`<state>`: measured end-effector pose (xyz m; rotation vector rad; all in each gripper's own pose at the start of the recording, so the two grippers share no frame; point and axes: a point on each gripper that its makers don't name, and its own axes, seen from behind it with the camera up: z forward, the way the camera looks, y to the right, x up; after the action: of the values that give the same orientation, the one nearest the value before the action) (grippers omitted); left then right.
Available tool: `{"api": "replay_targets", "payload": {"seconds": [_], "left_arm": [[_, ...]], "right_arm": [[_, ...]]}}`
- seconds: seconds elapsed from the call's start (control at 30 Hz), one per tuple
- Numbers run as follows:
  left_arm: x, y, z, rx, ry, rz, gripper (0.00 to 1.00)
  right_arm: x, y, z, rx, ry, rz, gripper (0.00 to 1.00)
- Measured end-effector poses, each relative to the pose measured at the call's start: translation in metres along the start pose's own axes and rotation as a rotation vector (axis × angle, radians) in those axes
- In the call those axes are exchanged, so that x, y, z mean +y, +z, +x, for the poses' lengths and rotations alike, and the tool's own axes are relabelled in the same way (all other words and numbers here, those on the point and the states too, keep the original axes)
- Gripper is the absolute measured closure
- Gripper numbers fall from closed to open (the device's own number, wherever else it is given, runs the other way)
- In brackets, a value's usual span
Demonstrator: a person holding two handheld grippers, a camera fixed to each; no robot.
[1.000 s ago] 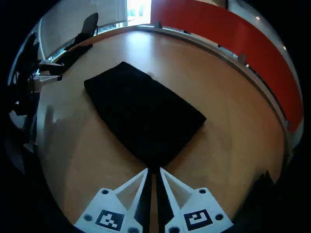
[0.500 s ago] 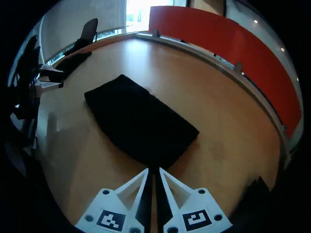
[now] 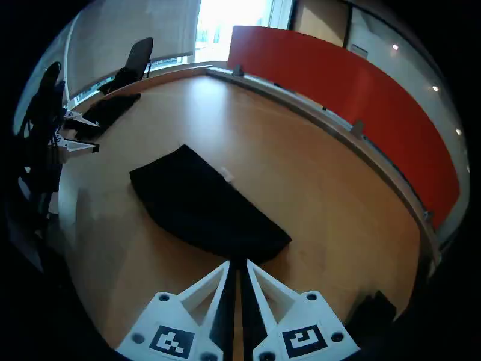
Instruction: Fold towel
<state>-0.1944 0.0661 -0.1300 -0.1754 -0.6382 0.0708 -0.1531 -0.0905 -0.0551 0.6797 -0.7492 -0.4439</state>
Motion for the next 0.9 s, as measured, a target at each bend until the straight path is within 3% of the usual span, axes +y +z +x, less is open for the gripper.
{"api": "replay_targets", "payload": {"seconds": [0.47, 0.9], "left_arm": [[0.006, -0.006, -0.006, -0.018, -0.015, -0.008, 0.06], [0.007, -0.013, -0.011, -0.021, -0.024, 0.001, 0.06]], "right_arm": [[0.000, -0.007, 0.021, 0.039, -0.025, -0.004, 0.96], [-0.013, -0.003, 0.061, 0.069, -0.153, 0.018, 0.96]]}}
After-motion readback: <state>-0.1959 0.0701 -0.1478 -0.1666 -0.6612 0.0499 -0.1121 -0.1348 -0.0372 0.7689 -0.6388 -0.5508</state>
